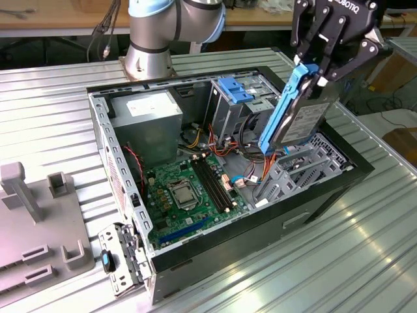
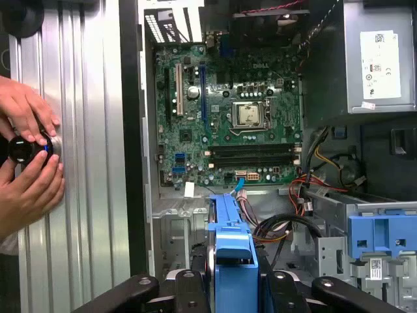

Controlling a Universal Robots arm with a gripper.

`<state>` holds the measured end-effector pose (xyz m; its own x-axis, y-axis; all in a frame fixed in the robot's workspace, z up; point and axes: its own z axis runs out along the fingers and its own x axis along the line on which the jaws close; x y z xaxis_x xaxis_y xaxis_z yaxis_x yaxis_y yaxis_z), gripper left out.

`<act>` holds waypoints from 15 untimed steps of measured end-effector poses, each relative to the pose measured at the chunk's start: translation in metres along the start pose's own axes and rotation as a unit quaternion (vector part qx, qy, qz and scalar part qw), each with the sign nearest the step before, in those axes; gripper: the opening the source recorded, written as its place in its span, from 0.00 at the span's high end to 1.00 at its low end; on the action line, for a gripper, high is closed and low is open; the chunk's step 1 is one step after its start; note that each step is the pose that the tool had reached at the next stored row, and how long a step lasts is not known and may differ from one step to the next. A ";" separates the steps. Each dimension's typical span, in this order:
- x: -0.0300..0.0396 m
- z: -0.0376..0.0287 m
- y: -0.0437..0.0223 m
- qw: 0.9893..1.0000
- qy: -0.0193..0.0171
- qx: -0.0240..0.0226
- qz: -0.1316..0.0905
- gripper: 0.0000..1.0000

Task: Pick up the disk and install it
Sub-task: 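Insert the disk into the insertion slot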

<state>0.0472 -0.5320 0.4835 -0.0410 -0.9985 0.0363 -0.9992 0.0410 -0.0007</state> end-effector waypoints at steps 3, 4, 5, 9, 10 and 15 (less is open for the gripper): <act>0.0091 0.0085 -0.0177 1.000 0.000 0.000 -0.006 0.63; 0.0107 0.0099 -0.0201 1.000 0.000 0.000 -0.006 0.63; 0.0118 0.0107 -0.0218 1.000 0.000 0.000 -0.006 0.63; 0.0164 0.0129 -0.0254 1.000 0.000 0.000 -0.006 0.63; 0.0178 0.0133 -0.0254 1.000 0.000 0.000 -0.006 0.63; 0.0192 0.0210 -0.0257 1.000 0.000 0.000 -0.006 0.63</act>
<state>0.0720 -0.5530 0.4632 -0.0293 -0.9989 0.0361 -0.9996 0.0293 -0.0007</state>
